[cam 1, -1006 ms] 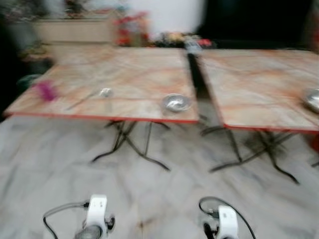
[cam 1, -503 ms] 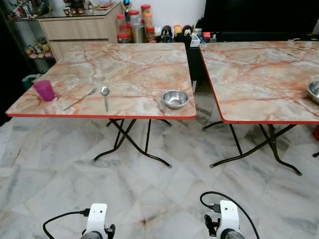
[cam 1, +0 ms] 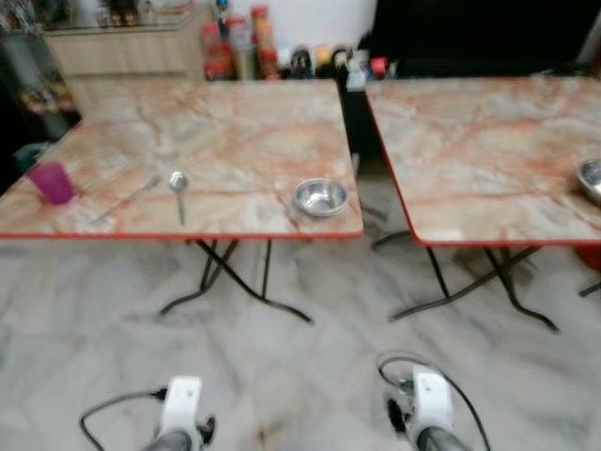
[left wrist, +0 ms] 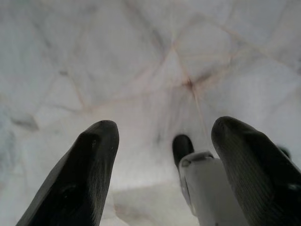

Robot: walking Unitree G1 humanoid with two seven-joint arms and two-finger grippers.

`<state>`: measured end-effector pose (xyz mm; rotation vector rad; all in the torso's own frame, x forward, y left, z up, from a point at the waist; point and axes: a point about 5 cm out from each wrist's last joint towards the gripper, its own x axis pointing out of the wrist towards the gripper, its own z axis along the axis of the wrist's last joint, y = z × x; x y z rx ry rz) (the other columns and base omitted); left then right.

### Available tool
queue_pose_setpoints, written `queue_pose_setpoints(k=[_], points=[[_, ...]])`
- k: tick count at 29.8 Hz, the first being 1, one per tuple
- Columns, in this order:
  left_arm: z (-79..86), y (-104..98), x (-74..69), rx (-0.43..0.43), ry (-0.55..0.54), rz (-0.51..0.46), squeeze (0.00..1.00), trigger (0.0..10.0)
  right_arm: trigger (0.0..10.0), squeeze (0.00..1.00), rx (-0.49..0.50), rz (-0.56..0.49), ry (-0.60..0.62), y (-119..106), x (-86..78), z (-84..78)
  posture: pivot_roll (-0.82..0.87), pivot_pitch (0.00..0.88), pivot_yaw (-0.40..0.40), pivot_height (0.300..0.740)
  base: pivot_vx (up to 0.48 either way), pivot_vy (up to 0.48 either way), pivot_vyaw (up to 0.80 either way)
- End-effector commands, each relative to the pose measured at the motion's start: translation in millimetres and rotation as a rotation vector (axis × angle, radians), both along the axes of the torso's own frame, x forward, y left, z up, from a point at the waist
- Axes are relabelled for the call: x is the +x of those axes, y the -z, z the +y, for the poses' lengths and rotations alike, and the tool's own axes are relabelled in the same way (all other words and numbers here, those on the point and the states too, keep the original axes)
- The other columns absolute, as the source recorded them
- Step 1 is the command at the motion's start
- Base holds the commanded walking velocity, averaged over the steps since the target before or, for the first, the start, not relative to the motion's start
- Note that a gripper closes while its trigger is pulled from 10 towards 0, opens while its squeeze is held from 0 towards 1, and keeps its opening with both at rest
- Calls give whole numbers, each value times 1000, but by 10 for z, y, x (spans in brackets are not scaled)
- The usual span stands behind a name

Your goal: Setting the table

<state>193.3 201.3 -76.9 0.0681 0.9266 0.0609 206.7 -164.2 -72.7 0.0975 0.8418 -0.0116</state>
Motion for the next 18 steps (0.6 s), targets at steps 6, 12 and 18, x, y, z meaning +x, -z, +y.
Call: queue_pose_setpoints(k=[6,12,18], points=[[-58,-24,63,-13,8,-16,0,10000,10000,0,-19,22,15,33,-73,-99,-46,0,18,728,284,0,0],[-52,-19,52,-13,6,-14,0,10000,10000,0,-18,30,16,44,-91,-97,-46,0,19,728,284,0,-152],[-55,-20,54,-13,6,-17,0,10000,10000,0,-21,23,12,35,-78,-100,-45,0,16,728,295,0,0]])
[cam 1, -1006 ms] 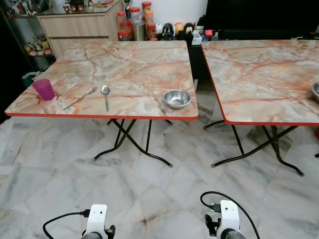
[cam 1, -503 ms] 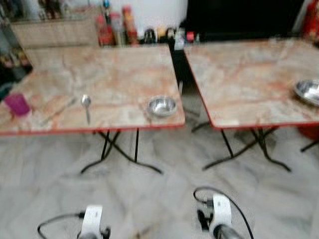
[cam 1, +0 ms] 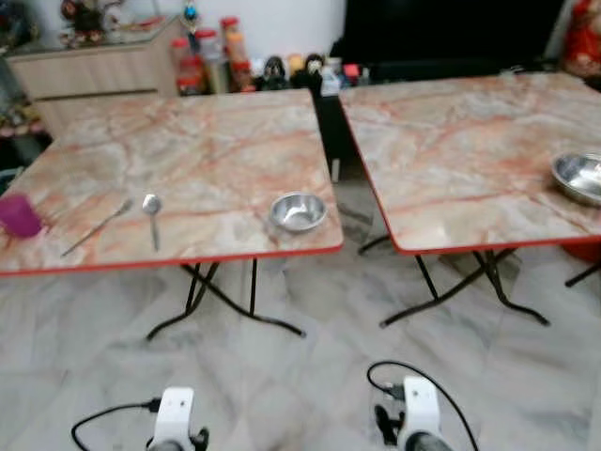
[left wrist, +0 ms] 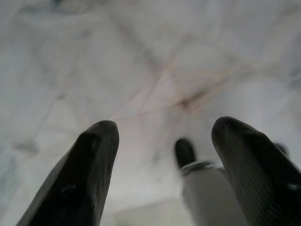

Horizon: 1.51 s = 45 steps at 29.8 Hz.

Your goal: Setting the table

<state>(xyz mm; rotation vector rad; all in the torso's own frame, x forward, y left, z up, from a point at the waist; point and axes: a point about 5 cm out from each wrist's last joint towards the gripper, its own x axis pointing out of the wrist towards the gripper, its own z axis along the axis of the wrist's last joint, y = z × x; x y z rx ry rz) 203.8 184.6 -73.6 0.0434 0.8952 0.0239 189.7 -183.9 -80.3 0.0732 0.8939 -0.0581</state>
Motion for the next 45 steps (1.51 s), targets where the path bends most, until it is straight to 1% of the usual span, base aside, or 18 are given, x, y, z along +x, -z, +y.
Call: queue_pose_setpoints(k=[1,35,45], points=[[112,13,-51,23,-17,14,0,10000,10000,0,18,-32,-18,-40,92,97,-45,0,17,728,300,0,0],[102,20,-61,29,-5,18,0,10000,10000,0,16,-15,-39,-22,63,111,-44,0,15,728,298,0,0],[147,3,-52,48,-17,-5,0,10000,10000,0,14,-19,-62,-29,79,134,-44,0,15,728,0,0,0]])
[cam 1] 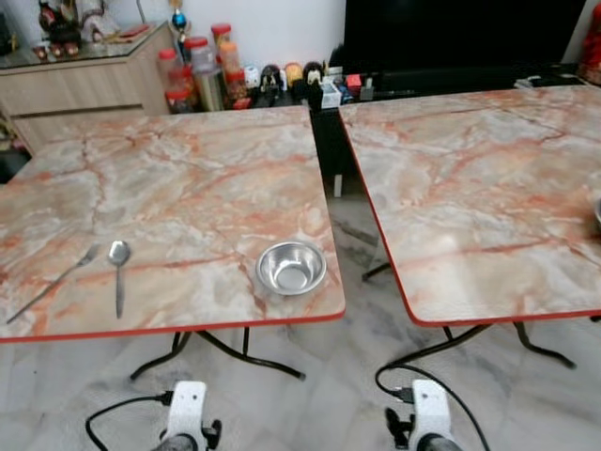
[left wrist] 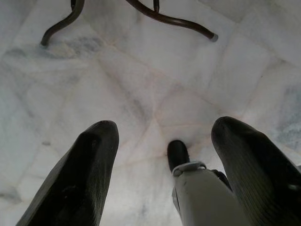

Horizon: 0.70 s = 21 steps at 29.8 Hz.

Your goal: Setting the table

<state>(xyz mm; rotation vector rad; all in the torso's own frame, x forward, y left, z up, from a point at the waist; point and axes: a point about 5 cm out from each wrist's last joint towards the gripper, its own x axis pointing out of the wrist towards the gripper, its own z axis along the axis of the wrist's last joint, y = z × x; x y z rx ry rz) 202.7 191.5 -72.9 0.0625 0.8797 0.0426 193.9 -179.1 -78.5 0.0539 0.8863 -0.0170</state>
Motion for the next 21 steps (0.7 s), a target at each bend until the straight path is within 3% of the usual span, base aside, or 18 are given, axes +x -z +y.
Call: queue_pose_setpoints(k=[1,8,12,13,15,16,17,18,20,21], points=[[86,10,-43,25,-12,9,0,10000,10000,0,15,-11,-18,-12,38,87,-43,0,15,728,0,0,0],[148,4,-57,25,-52,-4,0,10000,10000,0,14,-8,-23,-6,26,88,-43,0,16,728,0,0,0],[423,-37,-120,70,-215,-56,0,10000,10000,0,15,3,-37,10,-3,105,-29,0,15,728,0,0,0],[545,-57,-156,101,-303,-70,0,10000,10000,0,15,2,-41,10,-1,115,-28,0,15,728,0,0,0],[618,-71,-178,114,-361,-80,0,10000,10000,0,16,2,-42,9,1,119,-26,0,14,728,0,0,0],[767,-131,-181,147,-466,-122,0,10000,10000,0,17,0,-43,4,12,125,-21,0,10,728,0,0,0],[767,-131,-181,147,-466,-122,0,10000,10000,0,17,0,-43,4,12,125,-21,0,10,728,0,0,0],[920,-226,-151,203,-551,-181,0,10000,10000,0,17,-2,-44,-2,25,127,-15,0,4,728,0,0,0],[964,-261,-136,226,-571,-201,0,10000,10000,0,17,-3,-43,-4,29,126,-15,0,4,728,0,0,0],[1135,-431,-49,304,-655,-298,0,10000,10000,0,17,-3,-44,-8,38,121,-1,0,-6,728,0,0,0]])
